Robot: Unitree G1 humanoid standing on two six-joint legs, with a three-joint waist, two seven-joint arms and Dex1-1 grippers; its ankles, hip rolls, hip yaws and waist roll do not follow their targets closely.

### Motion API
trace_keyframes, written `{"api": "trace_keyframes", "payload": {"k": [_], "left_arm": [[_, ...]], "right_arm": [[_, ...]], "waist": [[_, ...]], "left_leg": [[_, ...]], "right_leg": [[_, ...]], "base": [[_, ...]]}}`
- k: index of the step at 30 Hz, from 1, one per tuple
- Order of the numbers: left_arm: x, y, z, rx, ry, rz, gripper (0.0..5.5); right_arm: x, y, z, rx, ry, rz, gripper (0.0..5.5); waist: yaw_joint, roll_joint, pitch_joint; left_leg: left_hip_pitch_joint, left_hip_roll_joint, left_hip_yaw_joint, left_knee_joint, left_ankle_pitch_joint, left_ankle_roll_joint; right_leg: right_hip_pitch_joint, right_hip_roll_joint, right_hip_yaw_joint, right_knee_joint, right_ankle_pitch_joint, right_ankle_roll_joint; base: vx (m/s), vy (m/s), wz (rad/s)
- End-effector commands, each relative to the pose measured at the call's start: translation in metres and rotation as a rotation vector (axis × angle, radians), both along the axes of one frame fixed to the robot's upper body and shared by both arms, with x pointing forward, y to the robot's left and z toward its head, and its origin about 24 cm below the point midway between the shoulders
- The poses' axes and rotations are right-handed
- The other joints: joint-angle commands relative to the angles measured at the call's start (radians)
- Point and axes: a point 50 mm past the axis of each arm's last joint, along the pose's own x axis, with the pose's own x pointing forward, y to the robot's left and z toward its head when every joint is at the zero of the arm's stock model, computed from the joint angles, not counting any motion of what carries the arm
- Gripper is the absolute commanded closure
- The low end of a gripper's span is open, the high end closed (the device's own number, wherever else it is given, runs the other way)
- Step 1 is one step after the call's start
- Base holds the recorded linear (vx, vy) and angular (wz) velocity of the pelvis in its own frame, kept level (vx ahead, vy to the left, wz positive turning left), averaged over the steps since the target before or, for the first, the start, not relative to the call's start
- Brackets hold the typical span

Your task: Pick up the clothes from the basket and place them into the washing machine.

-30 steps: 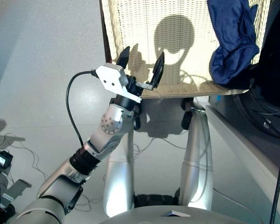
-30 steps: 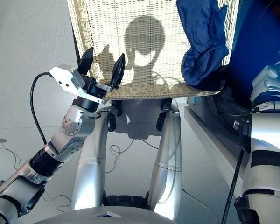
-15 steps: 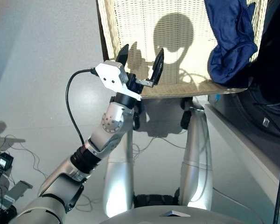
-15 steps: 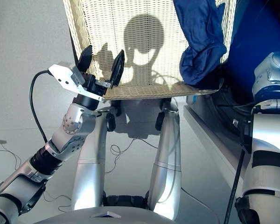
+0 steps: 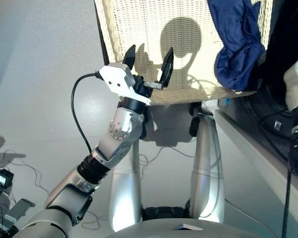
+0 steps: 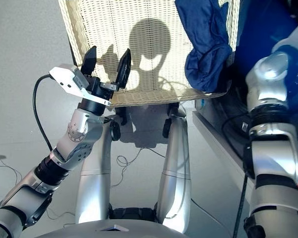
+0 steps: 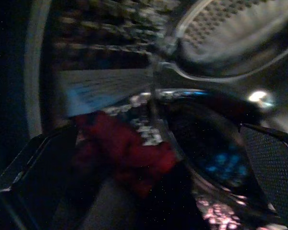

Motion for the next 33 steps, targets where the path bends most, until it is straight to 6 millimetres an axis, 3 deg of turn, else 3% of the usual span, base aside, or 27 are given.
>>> {"api": "trace_keyframes", "payload": {"k": [1, 3, 4, 5, 9, 19, 26, 33], "left_arm": [[-0.019, 0.001, 0.019, -0.084, -0.118, -0.032, 0.0], [-0.02, 0.001, 0.019, -0.083, -0.118, -0.033, 0.0], [-0.02, 0.002, 0.019, -0.083, -0.12, -0.023, 0.0], [-0.02, 0.002, 0.019, -0.08, -0.122, -0.022, 0.0], [-0.024, 0.006, 0.02, -0.065, -0.143, -0.015, 0.0], [-0.027, 0.007, 0.015, -0.053, -0.126, -0.057, 0.0], [-0.027, 0.006, 0.011, -0.061, -0.111, -0.063, 0.0], [-0.025, 0.001, 0.009, -0.071, -0.091, -0.082, 0.0]], "right_arm": [[-0.014, 0.031, 0.011, -0.15, -0.128, 0.069, 0.0], [-0.017, 0.038, 0.007, -0.172, -0.13, 0.09, 0.0], [-0.022, 0.056, 0.003, -0.247, -0.129, 0.15, 0.0], [-0.024, 0.061, -0.001, -0.267, -0.124, 0.158, 0.0], [-0.038, 0.091, 0.006, -0.571, -0.147, 0.221, 0.0], [-0.039, 0.16, -0.002, -0.678, -0.098, 0.687, 0.0], [-0.029, 0.179, -0.004, -0.682, -0.056, 0.76, 0.0], [0.001, 0.178, -0.016, -0.574, 0.072, 0.701, 0.0]], "waist": [[-0.004, -0.006, -0.016], [-0.005, -0.008, -0.016], [-0.007, -0.01, -0.016], [-0.007, -0.011, -0.016], [-0.002, -0.011, -0.016], [0.023, 0.001, -0.016], [0.036, 0.009, -0.016], [0.049, 0.019, -0.016]], "left_leg": [[0.018, 0.029, -0.008, -0.05, 0.062, -0.065], [0.017, 0.029, -0.008, -0.05, 0.062, -0.064], [0.014, 0.029, -0.007, -0.049, 0.064, -0.063], [0.014, 0.029, -0.007, -0.049, 0.065, -0.063], [0.014, 0.027, -0.011, -0.049, 0.07, -0.062], [0.01, 0.025, -0.011, -0.046, 0.081, -0.061], [0.009, 0.023, -0.013, -0.048, 0.086, -0.063], [0.008, 0.021, -0.01, -0.048, 0.086, -0.06]], "right_leg": [[0.055, 0.015, -0.026, -0.007, -0.026, 0.027], [0.054, 0.016, -0.026, -0.006, -0.026, 0.027], [0.052, 0.016, -0.027, -0.006, -0.024, 0.026], [0.052, 0.018, -0.026, -0.005, -0.024, 0.026], [0.054, 0.019, -0.025, -0.004, -0.024, 0.027], [0.049, 0.015, -0.028, 0.006, -0.018, 0.028], [0.046, 0.014, -0.027, 0.011, -0.019, 0.025], [0.046, 0.01, -0.027, 0.011, -0.017, 0.025]], "base": [[0.0, 0.0, 0.0], [0.0, 0.0, 0.0], [0.0, 0.0, 0.0], [0.0, 0.0, 0.0], [0.0, 0.0, 0.0], [0.0, 0.0, 0.0], [0.0, 0.0, 0.0], [0.0, 0.0, 0.0]]}}
